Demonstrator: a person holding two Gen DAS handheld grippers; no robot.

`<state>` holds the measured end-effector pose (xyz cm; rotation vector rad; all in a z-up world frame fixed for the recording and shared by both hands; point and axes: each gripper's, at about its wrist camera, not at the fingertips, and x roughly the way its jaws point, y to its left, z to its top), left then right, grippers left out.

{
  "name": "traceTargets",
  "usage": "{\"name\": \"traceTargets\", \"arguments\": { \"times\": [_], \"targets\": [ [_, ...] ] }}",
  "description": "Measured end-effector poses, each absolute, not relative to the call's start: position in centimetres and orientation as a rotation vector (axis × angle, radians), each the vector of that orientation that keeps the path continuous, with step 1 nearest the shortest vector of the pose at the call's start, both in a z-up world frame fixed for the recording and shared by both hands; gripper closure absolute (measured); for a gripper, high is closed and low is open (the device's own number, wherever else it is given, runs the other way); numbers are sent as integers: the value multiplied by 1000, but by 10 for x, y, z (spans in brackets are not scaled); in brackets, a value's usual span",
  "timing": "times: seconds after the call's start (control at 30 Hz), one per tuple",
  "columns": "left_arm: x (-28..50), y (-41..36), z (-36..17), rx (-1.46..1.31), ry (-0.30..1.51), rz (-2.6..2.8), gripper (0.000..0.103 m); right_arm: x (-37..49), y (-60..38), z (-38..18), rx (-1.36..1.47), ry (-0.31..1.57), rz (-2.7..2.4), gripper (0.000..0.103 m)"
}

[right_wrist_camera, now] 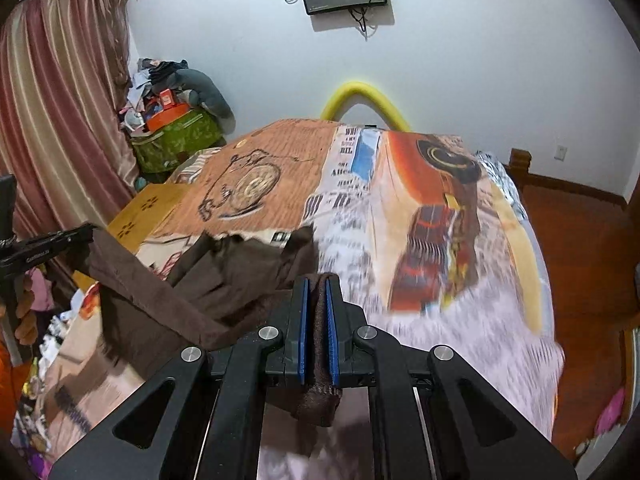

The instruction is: Fold small clothes

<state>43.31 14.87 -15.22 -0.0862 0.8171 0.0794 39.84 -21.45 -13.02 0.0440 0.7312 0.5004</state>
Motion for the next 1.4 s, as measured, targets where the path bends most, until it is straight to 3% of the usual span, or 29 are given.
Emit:
{"name": "traceTargets", "arguments": {
  "times": [0.3, 0.4, 0.47, 0.53, 0.6, 0.67, 0.77, 1.03, 1.4],
  "targets": [
    [492, 165, -232, -68, 970, 139, 100, 460, -203, -179, 37, 840, 430, 95],
    [491, 167, -246, -32, 994, 160, 90, 457, -210, -187, 25, 868, 412, 95],
    [487, 168, -246, -46, 1001, 136, 74, 452, -212, -185, 21, 876, 443, 94],
    [478, 166, -241, -51, 983, 125, 62, 441, -211, -178, -11, 861, 456, 87],
    [469, 161, -233, -23, 963, 115, 56, 428, -208, -169, -51, 827, 479, 64],
    [458, 153, -226, 12, 947, 109, 51, 410, -206, -158, -82, 776, 496, 48],
    [443, 139, -221, 52, 950, 73, 45, 390, -200, -149, -111, 756, 536, 36],
    [418, 102, -238, 52, 1034, -46, 31, 369, -175, -175, -77, 877, 678, 35],
    [465, 71, -259, 71, 1097, -123, 26, 409, -142, -203, -25, 997, 740, 35]
  ]
}}
